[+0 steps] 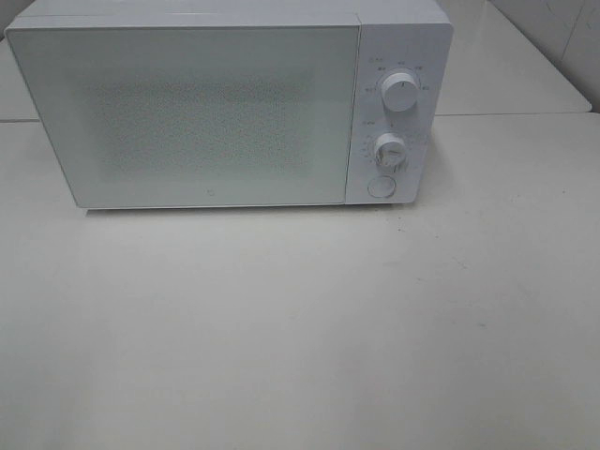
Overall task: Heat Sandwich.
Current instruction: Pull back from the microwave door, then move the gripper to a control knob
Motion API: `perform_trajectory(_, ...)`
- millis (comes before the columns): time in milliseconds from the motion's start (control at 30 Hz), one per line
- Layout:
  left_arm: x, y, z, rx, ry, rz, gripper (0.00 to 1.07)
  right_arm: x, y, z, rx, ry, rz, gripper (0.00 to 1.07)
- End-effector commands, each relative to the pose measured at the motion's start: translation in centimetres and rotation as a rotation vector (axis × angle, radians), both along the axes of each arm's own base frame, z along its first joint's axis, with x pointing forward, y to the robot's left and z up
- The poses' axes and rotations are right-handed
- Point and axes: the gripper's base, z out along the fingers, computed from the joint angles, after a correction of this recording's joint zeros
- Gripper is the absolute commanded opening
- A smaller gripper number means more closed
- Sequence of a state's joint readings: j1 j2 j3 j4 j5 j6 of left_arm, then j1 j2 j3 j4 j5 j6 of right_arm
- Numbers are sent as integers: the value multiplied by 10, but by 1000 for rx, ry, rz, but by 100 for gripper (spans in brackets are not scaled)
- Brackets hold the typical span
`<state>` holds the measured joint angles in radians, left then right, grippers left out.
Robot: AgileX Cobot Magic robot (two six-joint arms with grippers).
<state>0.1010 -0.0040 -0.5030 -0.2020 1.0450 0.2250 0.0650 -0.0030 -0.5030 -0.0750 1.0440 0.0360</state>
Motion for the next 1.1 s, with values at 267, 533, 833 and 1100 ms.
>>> perform_trajectory(267,-4,-1,0,-4,-35,7,101,-4,0,1,0,-35,-3,76)
perform_trajectory(533,-4,-1,0,-4,-35,7,101,-4,0,1,0,-35,-3,76)
perform_trajectory(833,-4,-1,0,-4,-35,7,101,-5,0,6,-1,-59,-2,76)
perform_trajectory(1100,-4,-1,0,-4,-35,7,101,9,1,25,-5,-39,-1,76)
